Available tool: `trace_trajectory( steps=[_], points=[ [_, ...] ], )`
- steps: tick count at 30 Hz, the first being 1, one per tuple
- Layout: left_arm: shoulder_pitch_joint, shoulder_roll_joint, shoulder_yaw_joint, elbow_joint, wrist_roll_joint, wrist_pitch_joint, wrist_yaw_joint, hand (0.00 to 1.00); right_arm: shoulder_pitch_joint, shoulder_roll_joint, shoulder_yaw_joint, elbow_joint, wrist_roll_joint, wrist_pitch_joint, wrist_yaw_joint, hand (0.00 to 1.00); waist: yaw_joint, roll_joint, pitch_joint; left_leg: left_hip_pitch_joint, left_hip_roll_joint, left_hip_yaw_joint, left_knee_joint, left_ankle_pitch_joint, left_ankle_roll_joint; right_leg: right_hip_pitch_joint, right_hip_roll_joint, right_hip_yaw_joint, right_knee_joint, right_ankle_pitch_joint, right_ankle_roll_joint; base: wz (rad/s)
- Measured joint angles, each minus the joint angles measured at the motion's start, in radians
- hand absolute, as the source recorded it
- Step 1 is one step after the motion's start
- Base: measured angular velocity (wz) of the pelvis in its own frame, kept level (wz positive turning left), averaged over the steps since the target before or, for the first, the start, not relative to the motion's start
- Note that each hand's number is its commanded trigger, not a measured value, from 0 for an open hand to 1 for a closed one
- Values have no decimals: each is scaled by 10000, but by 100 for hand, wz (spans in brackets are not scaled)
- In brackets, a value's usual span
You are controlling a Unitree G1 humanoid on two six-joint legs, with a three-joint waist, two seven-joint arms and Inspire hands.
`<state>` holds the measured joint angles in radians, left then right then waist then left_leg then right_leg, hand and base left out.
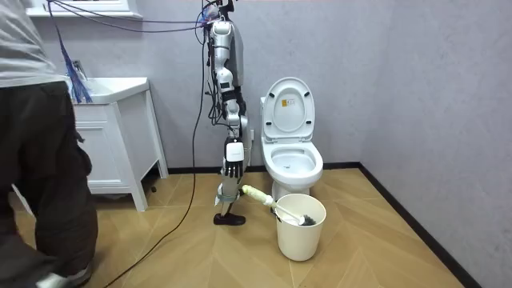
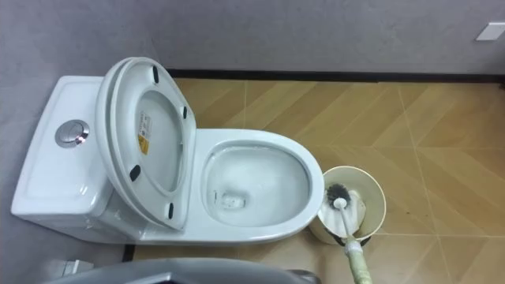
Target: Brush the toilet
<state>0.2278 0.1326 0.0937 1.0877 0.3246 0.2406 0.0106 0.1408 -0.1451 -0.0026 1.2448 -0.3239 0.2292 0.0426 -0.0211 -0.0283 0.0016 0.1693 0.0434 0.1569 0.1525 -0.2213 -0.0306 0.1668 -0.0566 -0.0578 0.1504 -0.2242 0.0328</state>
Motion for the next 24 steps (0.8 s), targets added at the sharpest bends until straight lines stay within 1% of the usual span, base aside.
trace_trajectory(
  steps=[2, 5, 9, 13, 15, 17, 20, 21, 23, 24],
  points=[
    [-2, 0, 1, 0, 6, -12, 0, 0, -4, 0, -24, -12, -3, -37, -61, 0, -2, -1, 1, -12, 0, -1, -2, 0, 0, -17, 0, -2, 0, -1, 1, 0],
    [48, 1, 0, 0, 28, -28, 0, 0, -12, -1, -145, -19, -31, -231, -99, 0, 14, 2, 2, -26, 0, 2, -9, 0, 0, -39, 1, -5, 4, -1, 1, 0],
    [46, -1, -10, 15, 38, -23, 1, 0, 6, 5, -151, -7, -145, -320, -345, 0, -3, 4, 2, -37, 0, -5, -27, -1, 1, -59, 7, -33, 22, -1, 2, 0],
    [48, -2, -12, 15, 39, -34, 5, 0, 88, 20, -214, -48, -60, -342, -1016, 0, -12, 8, 2, -26, 1, 44, -27, -1, 1, -64, 7, -29, 59, 0, 1, -1],
    [32, -1, -14, 14, 38, -94, 17, 0, 117, 24, -242, -54, -10, -445, -1370, 0, -26, 15, 1, -15, 1, 55, -24, -1, 1, -64, 7, 1, 61, 2, 0, -4],
    [-26, 9, -13, 14, 20, -246, 85, 0, 123, 43, -633, -56, -12, -683, -1850, 0, -80, 33, 6, -14, -1, 55, -25, -1, 1, -68, 7, 4, 70, 2, 1, 0],
    [-45, 14, -8, 11, 23, -423, 251, 0, 192, 42, -1045, -305, -8, -877, -2503, 0, -78, 68, 14, -2, -1, 74, -34, -1, 1, -72, 10, 18, 74, 2, 1, 0],
    [-57, 15, -4, 12, 24, -447, 276, 0, 198, 43, -1135, -379, -24, -902, -2640, 0, -86, 82, 14, 0, 0, 72, -45, -1, 1, -78, 12, 17, 56, 2, 1, 0],
    [-116, 15, 10, 52, 21, -492, 369, 0, 193, 44, -1399, -458, -179, -1116, -3197, 0, -106, 123, 15, -3, 1, 66, -87, -1, 1, -89, 21, 11, 27, 2, 1, 0],
    [-104, 15, 9, 64, 20, -498, 408, 0, 189, 43, -1418, -462, -240, -1133, -3310, 0, -99, 127, 16, -5, 3, 67, -93, -1, 1, -92, 26, 14, 29, 2, 1, 0]
  ],
)
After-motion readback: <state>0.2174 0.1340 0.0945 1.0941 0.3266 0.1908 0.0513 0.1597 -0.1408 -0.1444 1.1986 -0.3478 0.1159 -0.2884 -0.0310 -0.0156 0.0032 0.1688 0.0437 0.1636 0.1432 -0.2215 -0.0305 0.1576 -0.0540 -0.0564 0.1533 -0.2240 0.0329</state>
